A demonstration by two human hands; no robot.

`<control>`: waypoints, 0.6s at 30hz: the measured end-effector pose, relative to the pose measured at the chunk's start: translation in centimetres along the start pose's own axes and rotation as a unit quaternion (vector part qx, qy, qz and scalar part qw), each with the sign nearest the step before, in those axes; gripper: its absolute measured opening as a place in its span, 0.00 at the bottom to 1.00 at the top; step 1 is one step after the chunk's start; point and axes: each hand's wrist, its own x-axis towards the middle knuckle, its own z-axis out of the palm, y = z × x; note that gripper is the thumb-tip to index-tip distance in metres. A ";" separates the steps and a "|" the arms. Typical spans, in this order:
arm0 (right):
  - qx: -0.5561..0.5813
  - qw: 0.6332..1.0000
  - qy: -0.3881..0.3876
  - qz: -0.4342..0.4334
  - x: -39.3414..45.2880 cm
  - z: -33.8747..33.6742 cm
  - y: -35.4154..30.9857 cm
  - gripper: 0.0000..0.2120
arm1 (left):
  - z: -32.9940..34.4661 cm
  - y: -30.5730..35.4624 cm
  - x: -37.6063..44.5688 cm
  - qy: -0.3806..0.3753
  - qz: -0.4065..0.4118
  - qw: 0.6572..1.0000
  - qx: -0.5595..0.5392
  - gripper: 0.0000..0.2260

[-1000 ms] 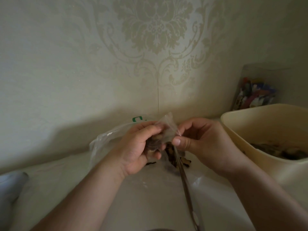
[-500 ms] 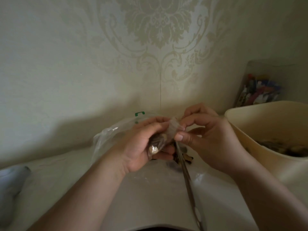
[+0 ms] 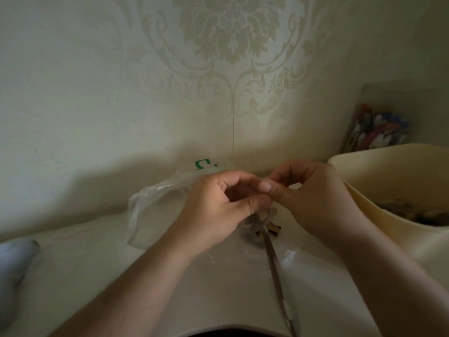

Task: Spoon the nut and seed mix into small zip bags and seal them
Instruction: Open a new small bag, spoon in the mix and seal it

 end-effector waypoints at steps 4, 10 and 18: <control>0.097 0.994 0.013 0.046 0.5 -0.2 0.5 0.10 | -0.1 -0.1 0.3 0.042 -0.006 0.999 0.013 0.06; 0.109 0.992 0.017 0.062 0.3 0.4 0.7 0.12 | 0.0 0.0 0.2 0.053 -0.002 0.999 0.008 0.06; 0.135 0.988 0.024 0.072 0.3 0.7 1.0 0.26 | 0.1 0.6 0.6 0.079 -0.049 0.975 -0.204 0.04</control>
